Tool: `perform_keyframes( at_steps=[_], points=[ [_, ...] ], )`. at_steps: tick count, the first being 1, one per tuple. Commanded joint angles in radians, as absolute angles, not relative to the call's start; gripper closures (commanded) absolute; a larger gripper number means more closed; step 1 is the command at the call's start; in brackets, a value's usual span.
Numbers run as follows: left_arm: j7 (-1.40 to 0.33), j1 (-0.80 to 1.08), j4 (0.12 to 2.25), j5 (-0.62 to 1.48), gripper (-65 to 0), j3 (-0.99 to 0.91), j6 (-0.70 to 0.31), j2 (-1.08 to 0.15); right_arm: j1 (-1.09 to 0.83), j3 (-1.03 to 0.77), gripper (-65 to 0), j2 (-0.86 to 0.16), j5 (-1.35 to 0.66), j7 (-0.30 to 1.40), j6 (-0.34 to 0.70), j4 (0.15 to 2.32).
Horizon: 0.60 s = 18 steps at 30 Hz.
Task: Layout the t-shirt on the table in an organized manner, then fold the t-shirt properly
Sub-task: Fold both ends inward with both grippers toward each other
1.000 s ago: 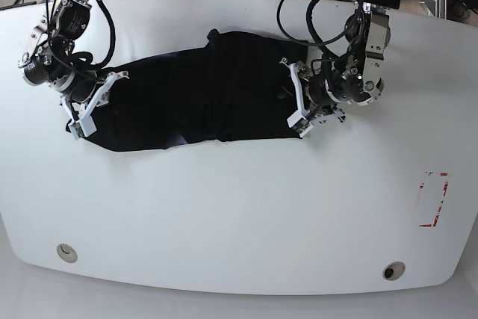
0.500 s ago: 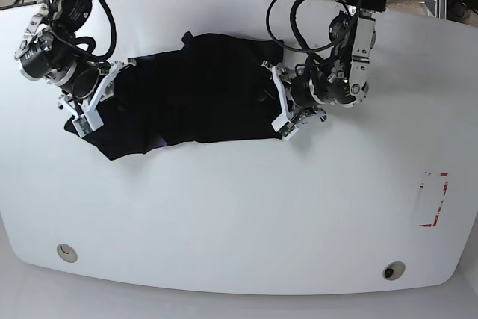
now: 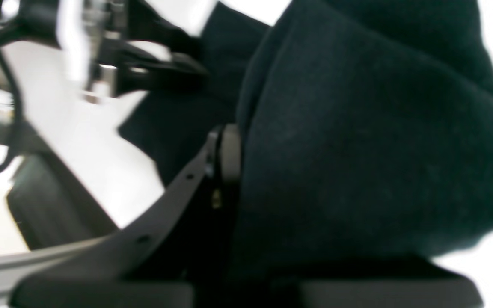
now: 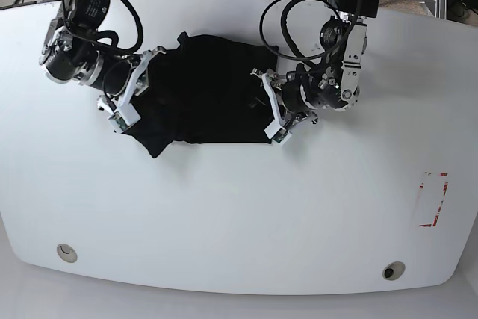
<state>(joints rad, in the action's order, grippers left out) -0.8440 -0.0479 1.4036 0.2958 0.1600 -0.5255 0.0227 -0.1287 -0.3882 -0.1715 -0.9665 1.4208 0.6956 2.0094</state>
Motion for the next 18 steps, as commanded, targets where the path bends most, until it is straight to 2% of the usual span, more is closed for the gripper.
perform_keyframes(
  at_steps=[1, 18],
  points=[
    [-0.934, -0.042, 1.388, 0.245, -27.4, 0.166, -0.513, 0.036, -0.110, -0.387, 0.0, -0.173, -0.995, 1.396, 0.698, 2.029],
    [-0.920, -0.050, 1.369, 0.249, -27.4, 0.166, -0.512, 0.041, -0.085, -0.236, -0.5, -0.148, -0.975, 1.357, 0.698, 2.017]
  ],
)
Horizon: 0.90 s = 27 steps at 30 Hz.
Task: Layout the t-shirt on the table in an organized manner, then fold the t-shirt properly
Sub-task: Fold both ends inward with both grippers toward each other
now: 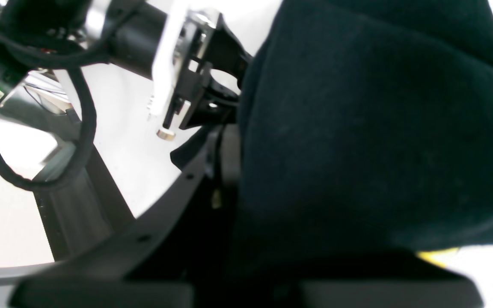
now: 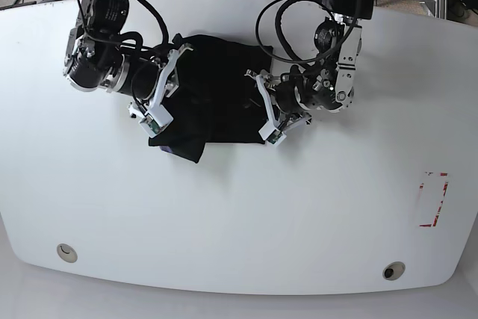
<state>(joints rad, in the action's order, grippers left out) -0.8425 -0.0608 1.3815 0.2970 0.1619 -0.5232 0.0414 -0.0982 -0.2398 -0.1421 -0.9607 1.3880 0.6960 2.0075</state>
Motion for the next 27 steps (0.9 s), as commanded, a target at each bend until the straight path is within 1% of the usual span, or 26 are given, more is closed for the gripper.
perform_keyframes(
  at_steps=[1, 2, 4, 6, 7, 8, 11, 13, 15, 17, 19, 24, 27],
  points=[
    [-0.920, -0.050, 1.369, 0.249, -27.4, 0.166, -0.512, 0.041, -0.085, -0.231, -1.6, -0.148, -0.964, 1.357, 0.698, 2.014],
    [-0.920, -0.050, 1.369, 0.249, -27.4, 0.166, -0.512, 0.041, -0.085, -0.228, -2.9, -0.148, -0.955, 1.357, 0.698, 2.014],
    [-0.920, -0.050, 1.369, 0.249, -27.4, 0.166, -0.512, 0.041, -0.084, -0.220, -8.6, -0.148, -0.924, 1.356, 0.698, 2.011],
    [-0.920, -0.050, 1.369, 0.249, -27.4, 0.166, -0.512, 0.041, -0.084, -0.216, -17.8, -0.145, -0.895, 1.349, 0.698, 2.011],
    [-0.920, -0.050, 1.369, 0.249, -27.4, 0.166, -0.512, 0.041, -0.084, -0.216, -20.0, -0.143, -0.891, 1.346, 0.698, 2.011],
    [-0.920, -0.050, 1.369, 0.249, -27.4, 0.166, -0.513, 0.041, -0.084, -0.216, -27.1, -0.131, -0.886, 1.342, 0.698, 2.011],
    [-0.920, -0.048, 1.369, 0.249, -27.4, 0.166, -0.513, 0.041, -0.084, -0.216, -40.6, -0.120, -0.881, 1.337, 0.698, 2.011],
    [-0.920, -0.048, 1.369, 0.249, -27.4, 0.166, -0.513, 0.041, -0.082, -0.213, -48.5, -0.113, -0.881, 1.337, 0.698, 2.011],
    [-0.920, -0.048, 1.369, 0.249, -27.4, 0.166, -0.513, 0.041, -0.064, -0.194, -54.5, -0.099, -0.881, 1.337, 0.698, 2.011],
    [-0.920, -0.047, 1.369, 0.249, -27.4, 0.166, -0.513, 0.041, -0.053, -0.165, -58.5, -0.085, -0.881, 1.337, 0.698, 2.011],
    [-0.920, -0.047, 1.368, 0.249, -27.4, 0.166, -0.513, 0.041, -0.044, -0.131, -60.7, -0.071, -0.881, 1.337, 0.698, 2.011],
    [-0.918, -0.047, 1.368, 0.249, -27.4, 0.166, -0.515, 0.041, -0.044, -0.073, -61.0, -0.041, -0.881, 1.336, 0.698, 2.011],
    [-0.918, -0.047, 1.369, 0.251, -27.4, 0.166, -0.516, 0.041, -0.044, -0.053, -60.9, -0.039, -0.881, 1.336, 0.698, 2.014]
  ],
)
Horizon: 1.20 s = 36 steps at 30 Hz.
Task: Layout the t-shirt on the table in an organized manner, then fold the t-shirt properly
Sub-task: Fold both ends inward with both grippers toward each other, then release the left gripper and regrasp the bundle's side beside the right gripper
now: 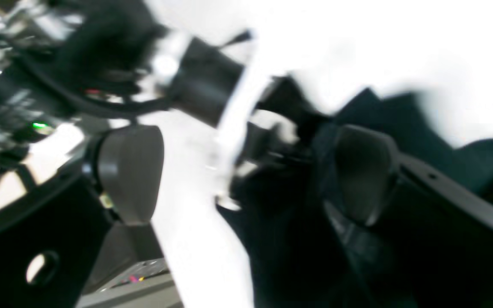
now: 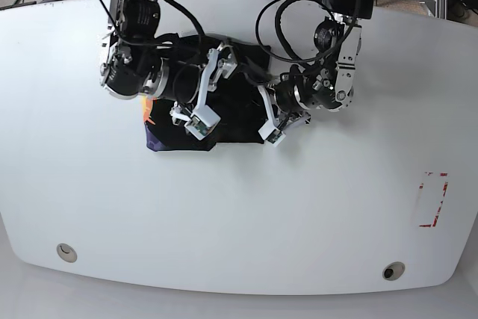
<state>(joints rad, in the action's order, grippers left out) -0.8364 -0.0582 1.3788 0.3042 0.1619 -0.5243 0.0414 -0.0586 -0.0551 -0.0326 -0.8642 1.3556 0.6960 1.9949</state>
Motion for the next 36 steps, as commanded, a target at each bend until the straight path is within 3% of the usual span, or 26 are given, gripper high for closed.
perform_keyframes(
  at_steps=[1, 25, 36],
  points=[
    [-0.918, -0.047, 1.371, 0.251, -27.4, 0.166, -0.516, 0.041, -0.044, -0.053, -60.7, -0.039, -0.881, 1.336, 0.698, 2.014],
    [-0.923, -0.033, 1.716, 0.251, -27.4, 0.156, -0.519, -0.010, -0.015, -0.203, -60.6, -0.266, -0.886, 1.336, 0.698, 2.015],
    [-0.889, -0.062, 1.888, 0.298, -27.4, -0.036, -0.518, -0.038, -0.001, -0.252, -60.6, -0.315, -0.871, 1.313, 0.698, 2.011]
  ],
)
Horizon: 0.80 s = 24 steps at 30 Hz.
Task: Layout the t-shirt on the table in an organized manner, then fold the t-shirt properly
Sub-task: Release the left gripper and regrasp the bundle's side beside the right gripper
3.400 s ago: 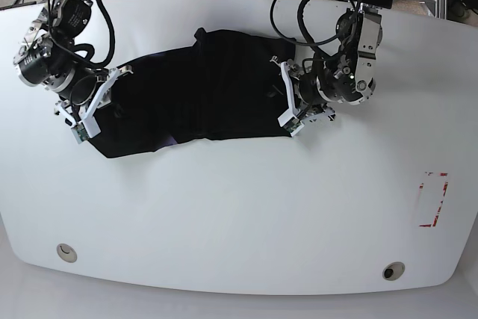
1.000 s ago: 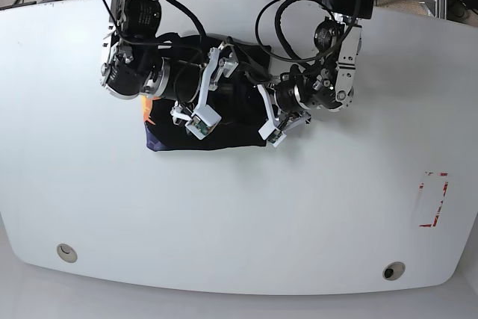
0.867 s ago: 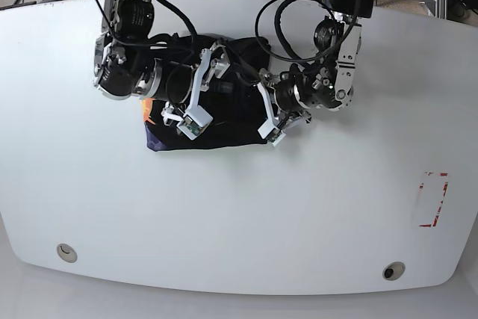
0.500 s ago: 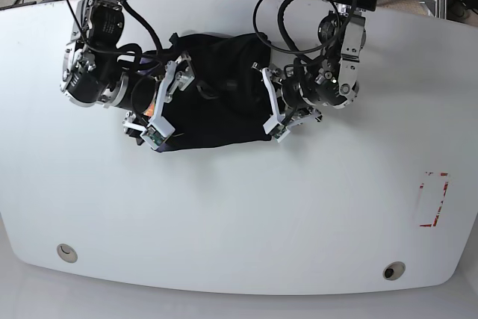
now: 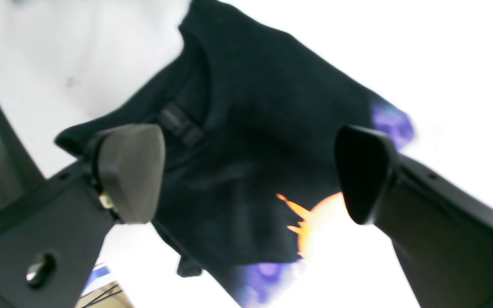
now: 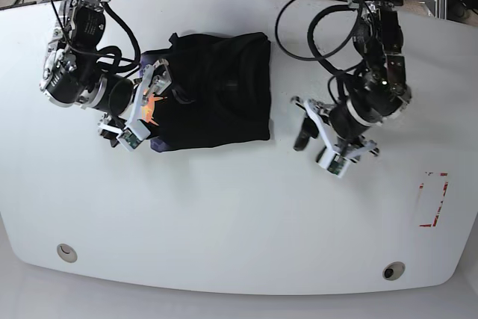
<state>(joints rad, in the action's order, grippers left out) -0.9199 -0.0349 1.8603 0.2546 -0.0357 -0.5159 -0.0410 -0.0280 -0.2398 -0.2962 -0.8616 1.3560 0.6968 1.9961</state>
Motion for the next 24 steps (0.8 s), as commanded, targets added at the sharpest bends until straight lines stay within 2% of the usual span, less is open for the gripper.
perform_keyframes(
  at_steps=[1, 10, 13, 14, 15, 19, 24],
  points=[
    [-0.889, -0.067, 1.888, 0.334, -27.4, -0.033, -0.518, -0.027, 0.004, -0.252, -60.6, -0.325, -0.857, 1.297, 0.698, 2.011],
    [-0.891, -0.008, 1.886, 0.532, -27.4, 0.041, -0.518, 0.051, 0.091, -0.143, -60.2, -0.331, -0.659, 1.116, 0.698, 1.940],
    [-0.892, 0.025, 1.886, 0.533, -27.4, 0.056, -0.518, 0.101, 0.111, -0.087, -56.3, -0.332, -0.607, 1.041, 0.698, 1.882],
    [-0.898, 0.051, 1.886, 0.533, -27.4, 0.077, -0.518, 0.119, 0.119, -0.061, -50.7, -0.335, -0.579, 0.997, 0.698, 1.851],
    [-0.901, 0.058, 1.886, 0.533, -27.4, 0.087, -0.518, 0.120, 0.119, -0.053, -48.8, -0.337, -0.572, 0.986, 0.698, 1.842],
    [-0.917, 0.097, 1.870, 0.533, -27.4, 0.153, -0.518, 0.117, 0.120, -0.019, -28.2, -0.331, -0.472, 0.878, 0.698, 1.738],
    [-0.917, 0.128, 1.828, 0.535, -27.4, 0.182, -0.518, 0.085, 0.120, -0.018, -9.2, -0.300, -0.340, 0.745, 0.698, 1.592]
  ],
)
